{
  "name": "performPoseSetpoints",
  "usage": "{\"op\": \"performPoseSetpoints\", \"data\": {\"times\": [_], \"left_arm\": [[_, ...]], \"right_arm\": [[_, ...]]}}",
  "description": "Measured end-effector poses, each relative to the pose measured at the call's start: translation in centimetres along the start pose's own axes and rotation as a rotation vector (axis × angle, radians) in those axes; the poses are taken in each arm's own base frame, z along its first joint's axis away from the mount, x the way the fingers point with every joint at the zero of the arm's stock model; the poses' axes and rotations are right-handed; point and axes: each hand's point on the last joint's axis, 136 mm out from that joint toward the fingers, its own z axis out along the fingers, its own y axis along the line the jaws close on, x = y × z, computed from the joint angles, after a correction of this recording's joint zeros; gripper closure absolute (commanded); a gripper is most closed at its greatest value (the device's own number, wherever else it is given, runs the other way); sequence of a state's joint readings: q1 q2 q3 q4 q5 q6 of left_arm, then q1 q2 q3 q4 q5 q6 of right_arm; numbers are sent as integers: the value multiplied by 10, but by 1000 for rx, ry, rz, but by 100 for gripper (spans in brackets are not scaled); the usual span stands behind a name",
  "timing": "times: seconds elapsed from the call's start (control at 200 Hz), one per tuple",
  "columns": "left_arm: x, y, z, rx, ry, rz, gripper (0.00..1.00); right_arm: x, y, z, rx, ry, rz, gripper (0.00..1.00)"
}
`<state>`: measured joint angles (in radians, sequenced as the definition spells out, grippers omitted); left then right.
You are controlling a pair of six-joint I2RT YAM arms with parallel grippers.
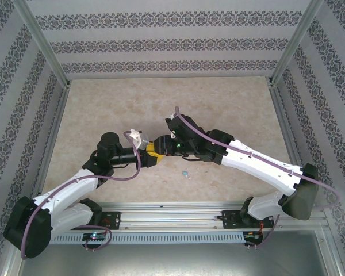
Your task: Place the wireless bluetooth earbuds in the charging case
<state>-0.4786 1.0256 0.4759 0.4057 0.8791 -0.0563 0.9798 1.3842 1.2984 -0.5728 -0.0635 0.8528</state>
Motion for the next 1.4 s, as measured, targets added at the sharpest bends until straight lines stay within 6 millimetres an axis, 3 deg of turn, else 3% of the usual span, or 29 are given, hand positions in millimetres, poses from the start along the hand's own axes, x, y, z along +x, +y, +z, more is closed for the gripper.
{"op": "performPoseSetpoints", "data": {"times": [0.949, 1.399], "left_arm": [[14, 3, -4, -34, 56, 10, 100], [14, 3, -4, -35, 57, 34, 100]], "right_arm": [[5, -7, 16, 33, 31, 4, 78], [10, 1, 14, 20, 41, -10, 81]]}}
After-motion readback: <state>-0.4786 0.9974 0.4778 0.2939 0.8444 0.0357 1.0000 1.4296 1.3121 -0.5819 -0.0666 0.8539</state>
